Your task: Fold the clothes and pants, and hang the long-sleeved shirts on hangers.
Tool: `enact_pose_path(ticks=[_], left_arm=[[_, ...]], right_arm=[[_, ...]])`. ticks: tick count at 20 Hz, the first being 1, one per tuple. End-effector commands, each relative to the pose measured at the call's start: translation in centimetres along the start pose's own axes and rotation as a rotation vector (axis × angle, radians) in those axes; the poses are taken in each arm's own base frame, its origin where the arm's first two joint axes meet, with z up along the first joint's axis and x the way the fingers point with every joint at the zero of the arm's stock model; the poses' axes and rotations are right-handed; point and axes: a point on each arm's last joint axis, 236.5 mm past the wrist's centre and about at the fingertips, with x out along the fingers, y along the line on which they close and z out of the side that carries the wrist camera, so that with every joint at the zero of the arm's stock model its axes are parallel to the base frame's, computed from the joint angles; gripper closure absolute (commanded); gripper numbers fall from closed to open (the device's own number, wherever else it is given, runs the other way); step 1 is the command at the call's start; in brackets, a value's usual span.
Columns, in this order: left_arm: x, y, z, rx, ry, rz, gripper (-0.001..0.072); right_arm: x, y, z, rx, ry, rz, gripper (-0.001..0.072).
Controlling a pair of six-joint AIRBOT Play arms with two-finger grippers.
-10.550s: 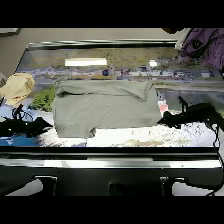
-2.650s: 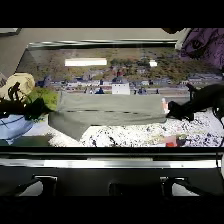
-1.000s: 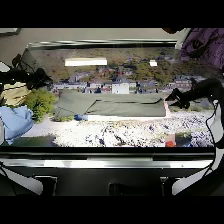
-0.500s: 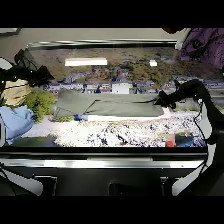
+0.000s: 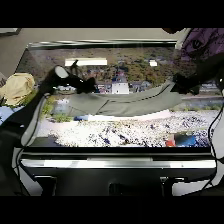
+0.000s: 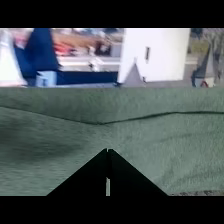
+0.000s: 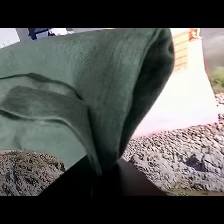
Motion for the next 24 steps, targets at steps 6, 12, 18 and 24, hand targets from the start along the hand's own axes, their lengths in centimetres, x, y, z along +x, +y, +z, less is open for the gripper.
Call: enact_pose_path(ticks=[6,12,18,24], left_arm=[[13.7,-17.7,-12.4,-0.130,0.087,-0.343,0.0693],[18.1,-23.0,-17.9,-0.175,0.170,-0.432,0.0693],[15.8,-22.0,-15.4,-0.134,0.180,-0.435,0.0695],[1.4,-11.6,-3.0,0.041,0.066,-0.198,0.0695]], right_arm=[[-8.9,1.3,-0.4,0.036,-0.102,-0.073,0.0678],[-9.1,2.3,-0.6,0.026,-0.099,-0.032,0.0678],[-9.3,2.7,1.3,0.042,-0.179,-0.011,0.0678],[-8.1,8.8,0.3,0.044,-0.164,0.098,0.0678]])
